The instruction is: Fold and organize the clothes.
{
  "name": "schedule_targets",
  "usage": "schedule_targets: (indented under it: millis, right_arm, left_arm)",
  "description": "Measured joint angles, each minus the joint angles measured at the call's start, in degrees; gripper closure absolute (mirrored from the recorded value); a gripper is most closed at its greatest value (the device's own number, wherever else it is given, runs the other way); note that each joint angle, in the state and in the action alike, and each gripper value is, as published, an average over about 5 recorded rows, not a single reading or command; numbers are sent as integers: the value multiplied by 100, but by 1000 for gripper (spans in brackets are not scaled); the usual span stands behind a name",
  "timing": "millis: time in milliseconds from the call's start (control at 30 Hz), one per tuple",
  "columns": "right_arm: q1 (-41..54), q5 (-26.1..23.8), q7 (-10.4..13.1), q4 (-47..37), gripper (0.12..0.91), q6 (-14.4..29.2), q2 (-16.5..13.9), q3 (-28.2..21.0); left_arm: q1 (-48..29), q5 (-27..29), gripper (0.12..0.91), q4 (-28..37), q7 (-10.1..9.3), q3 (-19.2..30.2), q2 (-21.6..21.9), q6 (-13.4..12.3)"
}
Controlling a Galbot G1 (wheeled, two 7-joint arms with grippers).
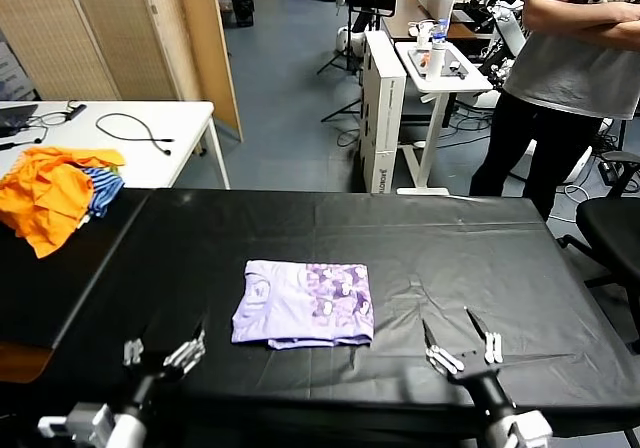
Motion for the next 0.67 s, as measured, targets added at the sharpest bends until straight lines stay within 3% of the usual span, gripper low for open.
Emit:
schedule_targets:
  millis: [233,667]
  right_arm:
    - [-806,-271,145,143,118,511,178,116]
    - [-1162,-326,213,169,118,535,282,98]
  left_arm:
    - [667,43,123,-276,-125,2,-112,-92]
    - [1002,441,123,-367,-47,173,-252,-57]
